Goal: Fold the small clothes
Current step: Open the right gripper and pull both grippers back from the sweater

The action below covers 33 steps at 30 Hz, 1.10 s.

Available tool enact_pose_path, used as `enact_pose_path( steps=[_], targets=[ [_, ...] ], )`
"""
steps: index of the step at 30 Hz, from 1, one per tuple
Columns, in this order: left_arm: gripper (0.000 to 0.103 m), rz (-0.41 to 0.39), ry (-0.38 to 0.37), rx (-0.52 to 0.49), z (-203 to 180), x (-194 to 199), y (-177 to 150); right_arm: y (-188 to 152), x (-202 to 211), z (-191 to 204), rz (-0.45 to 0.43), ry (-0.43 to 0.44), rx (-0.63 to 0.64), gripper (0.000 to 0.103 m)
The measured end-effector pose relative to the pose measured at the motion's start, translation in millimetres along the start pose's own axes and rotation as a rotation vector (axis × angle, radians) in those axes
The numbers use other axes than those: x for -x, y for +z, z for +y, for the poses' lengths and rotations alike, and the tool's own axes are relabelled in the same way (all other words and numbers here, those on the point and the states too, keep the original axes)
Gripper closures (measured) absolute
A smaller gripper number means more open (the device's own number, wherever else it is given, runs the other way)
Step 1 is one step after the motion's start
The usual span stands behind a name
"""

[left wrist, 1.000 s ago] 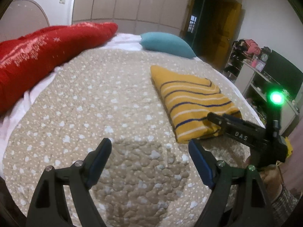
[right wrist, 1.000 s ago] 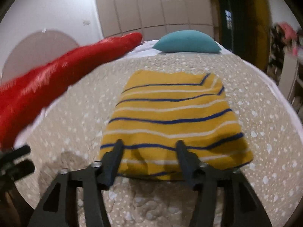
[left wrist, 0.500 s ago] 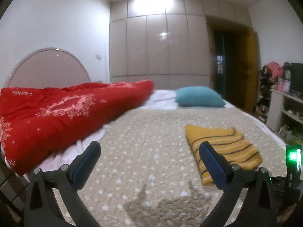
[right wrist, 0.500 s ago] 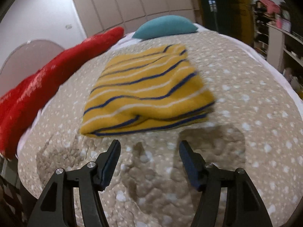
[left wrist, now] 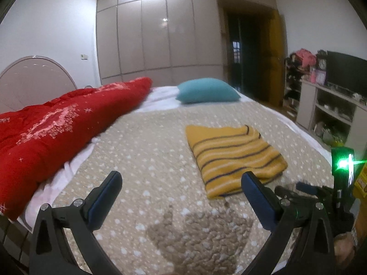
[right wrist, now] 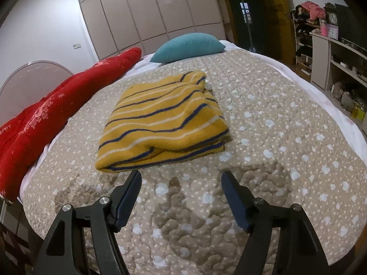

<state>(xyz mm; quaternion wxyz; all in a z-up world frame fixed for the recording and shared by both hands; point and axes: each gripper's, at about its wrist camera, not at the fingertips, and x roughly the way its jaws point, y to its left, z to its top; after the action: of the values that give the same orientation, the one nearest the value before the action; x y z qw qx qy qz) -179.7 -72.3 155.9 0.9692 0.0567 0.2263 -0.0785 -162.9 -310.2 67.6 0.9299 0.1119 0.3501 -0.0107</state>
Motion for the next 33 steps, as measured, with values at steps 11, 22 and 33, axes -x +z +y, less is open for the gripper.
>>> enact_pose_path(
  steps=[11, 22, 33],
  targets=[
    [0.0, 0.086, -0.039, -0.035, -13, -18, -14, -8, -10, -2, 0.02, -0.018, -0.003, 0.024],
    [0.0, 0.184, -0.052, -0.011, -12, -40, -28, -12, -17, -1, 0.028, -0.054, 0.007, 0.023],
    [0.0, 0.265, -0.06, 0.024, -9, -57, -41, -17, -22, 2, 0.039, -0.07, 0.026, 0.022]
  ],
)
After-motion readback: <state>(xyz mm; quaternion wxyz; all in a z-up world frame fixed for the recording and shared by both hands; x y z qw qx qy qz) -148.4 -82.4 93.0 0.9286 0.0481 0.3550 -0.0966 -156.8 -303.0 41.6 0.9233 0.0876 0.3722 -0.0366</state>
